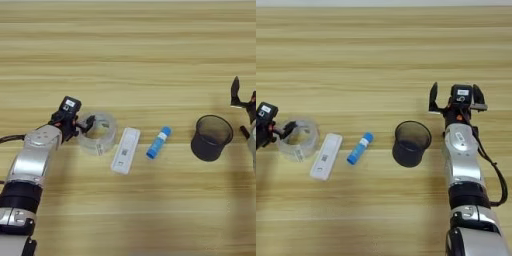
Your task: Move the objects on the table
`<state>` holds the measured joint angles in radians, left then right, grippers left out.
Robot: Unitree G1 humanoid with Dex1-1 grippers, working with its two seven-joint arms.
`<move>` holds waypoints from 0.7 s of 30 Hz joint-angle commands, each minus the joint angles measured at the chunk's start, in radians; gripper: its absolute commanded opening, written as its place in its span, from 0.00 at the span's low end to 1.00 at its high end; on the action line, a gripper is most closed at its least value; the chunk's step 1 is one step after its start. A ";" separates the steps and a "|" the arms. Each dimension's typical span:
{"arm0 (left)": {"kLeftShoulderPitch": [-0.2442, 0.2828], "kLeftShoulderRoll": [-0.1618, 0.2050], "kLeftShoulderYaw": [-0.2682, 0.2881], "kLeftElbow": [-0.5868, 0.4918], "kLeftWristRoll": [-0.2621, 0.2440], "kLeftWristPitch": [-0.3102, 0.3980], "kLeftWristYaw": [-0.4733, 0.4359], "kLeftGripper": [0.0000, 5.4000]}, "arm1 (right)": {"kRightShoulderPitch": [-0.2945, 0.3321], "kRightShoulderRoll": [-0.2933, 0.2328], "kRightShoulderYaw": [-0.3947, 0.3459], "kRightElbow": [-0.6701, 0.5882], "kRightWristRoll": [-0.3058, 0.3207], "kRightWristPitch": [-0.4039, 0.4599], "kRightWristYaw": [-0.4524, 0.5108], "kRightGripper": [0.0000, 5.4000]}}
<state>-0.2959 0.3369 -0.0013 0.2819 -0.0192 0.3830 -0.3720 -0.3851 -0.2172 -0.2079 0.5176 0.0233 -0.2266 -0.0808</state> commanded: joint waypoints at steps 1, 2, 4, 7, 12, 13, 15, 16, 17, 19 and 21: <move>0.012 0.016 0.044 -0.099 -0.034 0.026 0.000 0.83 | -0.002 -0.002 -0.001 0.007 0.000 0.013 -0.002 1.00; 0.012 0.016 0.054 -0.109 -0.040 0.024 0.003 0.85 | -0.002 -0.003 -0.001 0.008 0.000 0.013 -0.002 1.00; 0.010 0.013 0.078 -0.121 -0.056 0.010 0.007 0.89 | -0.003 -0.004 -0.001 0.011 0.000 0.012 -0.001 1.00; 0.014 0.013 0.094 -0.138 -0.068 -0.016 -0.001 0.95 | -0.003 -0.006 -0.002 0.013 0.001 0.012 0.002 1.00; 0.025 -0.014 0.136 -0.109 -0.067 -0.122 0.059 1.00 | -0.004 -0.010 -0.003 0.017 0.002 0.011 0.004 1.00; 0.027 -0.031 0.156 -0.092 -0.067 -0.157 0.092 1.00 | -0.004 -0.010 -0.003 0.017 0.002 0.011 0.004 1.00; 0.043 -0.060 0.174 -0.064 -0.059 -0.237 0.151 1.00 | -0.003 -0.010 -0.003 0.017 0.002 0.012 0.005 1.00; 0.050 -0.071 0.178 -0.051 -0.053 -0.280 0.173 1.00 | -0.003 -0.011 -0.003 0.016 0.003 0.013 0.006 1.00; 0.057 -0.083 0.182 -0.039 -0.057 -0.317 0.183 1.00 | -0.003 -0.012 -0.004 0.015 0.003 0.014 0.006 1.00; 0.060 -0.096 0.185 -0.011 -0.056 -0.393 0.200 1.00 | -0.002 -0.013 -0.005 0.016 0.004 0.014 0.007 1.00; 0.054 -0.110 0.200 0.030 -0.064 -0.456 0.222 1.00 | -0.002 -0.015 -0.005 0.019 0.004 0.012 0.008 1.00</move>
<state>-0.2376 0.2424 0.1810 0.2708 -0.0835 -0.0086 -0.1749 -0.3852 -0.2226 -0.2085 0.5269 0.0236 -0.2266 -0.0779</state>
